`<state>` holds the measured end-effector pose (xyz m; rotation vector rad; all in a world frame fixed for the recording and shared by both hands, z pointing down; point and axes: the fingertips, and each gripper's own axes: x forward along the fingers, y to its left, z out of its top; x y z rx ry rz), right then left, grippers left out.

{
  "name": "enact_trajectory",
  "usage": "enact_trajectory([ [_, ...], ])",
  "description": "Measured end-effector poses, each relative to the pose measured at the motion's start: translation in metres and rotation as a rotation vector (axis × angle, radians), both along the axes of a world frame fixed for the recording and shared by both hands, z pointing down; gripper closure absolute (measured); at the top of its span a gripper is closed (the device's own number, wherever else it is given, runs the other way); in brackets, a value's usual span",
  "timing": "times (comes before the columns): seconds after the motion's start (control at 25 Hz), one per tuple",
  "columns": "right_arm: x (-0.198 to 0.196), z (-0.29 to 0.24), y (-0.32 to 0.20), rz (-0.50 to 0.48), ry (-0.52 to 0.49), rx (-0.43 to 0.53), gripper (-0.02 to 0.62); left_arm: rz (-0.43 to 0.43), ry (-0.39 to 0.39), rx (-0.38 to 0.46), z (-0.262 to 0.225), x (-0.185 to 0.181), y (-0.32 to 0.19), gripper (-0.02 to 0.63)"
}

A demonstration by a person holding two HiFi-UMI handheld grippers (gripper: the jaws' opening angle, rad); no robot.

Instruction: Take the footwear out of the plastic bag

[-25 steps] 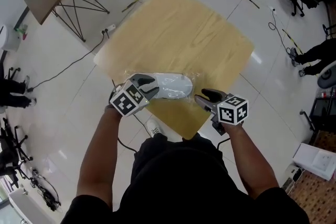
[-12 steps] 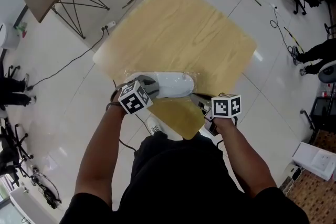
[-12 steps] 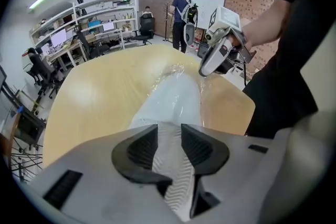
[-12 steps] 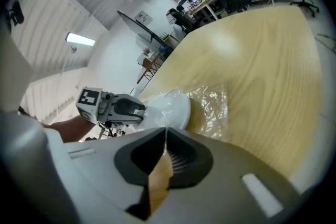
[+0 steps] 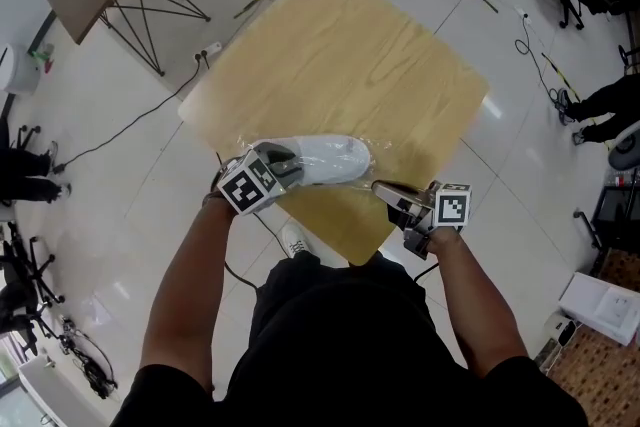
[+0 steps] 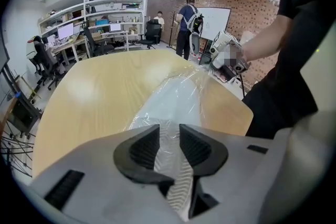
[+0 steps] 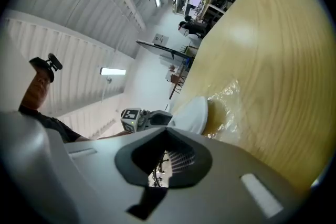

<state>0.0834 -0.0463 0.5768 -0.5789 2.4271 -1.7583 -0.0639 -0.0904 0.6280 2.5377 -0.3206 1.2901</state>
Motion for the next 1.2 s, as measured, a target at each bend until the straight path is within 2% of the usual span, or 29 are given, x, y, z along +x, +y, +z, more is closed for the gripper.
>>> enact_trajectory([
  [0.08,0.004,0.006,0.001,0.007,-0.006,-0.028,0.595,0.012,0.002,0.005,-0.002,0.0,0.002,0.491],
  [0.16,0.018,0.015,-0.004,0.048,0.032,-0.036,0.589,0.042,-0.014,0.028,-0.004,0.0,0.006,0.5],
  [0.28,0.041,0.015,-0.018,0.099,0.09,-0.023,0.491,0.084,-0.037,0.089,-0.015,0.003,0.008,0.505],
  [0.36,0.045,0.013,-0.027,0.083,0.182,-0.005,0.472,0.099,-0.031,0.122,-0.027,0.012,0.007,0.503],
  [0.44,0.048,0.022,-0.038,0.05,0.335,0.005,0.472,0.125,-0.039,0.134,-0.033,0.024,0.006,0.462],
  [0.52,0.05,0.037,-0.048,0.022,0.48,-0.014,0.507,0.17,-0.072,0.135,-0.031,0.034,0.005,0.448],
  [0.64,0.039,0.048,-0.055,-0.043,0.584,-0.034,0.545,0.216,-0.141,0.107,-0.016,0.038,0.005,0.446],
  [0.8,0.015,0.054,-0.056,-0.126,0.594,-0.054,0.52,0.206,-0.159,0.068,-0.005,0.037,0.005,0.475],
  [0.92,0.009,0.059,-0.053,-0.153,0.564,-0.101,0.472,0.197,-0.162,0.101,-0.01,0.037,0.004,0.514],
  [1.0,0.01,0.062,-0.052,-0.156,0.555,-0.13,0.472,0.192,-0.158,0.122,-0.014,0.037,0.004,0.535],
  [1.2,0.009,0.064,-0.055,-0.15,0.534,-0.149,0.472,0.195,-0.145,0.175,-0.024,0.039,0.004,0.541],
])
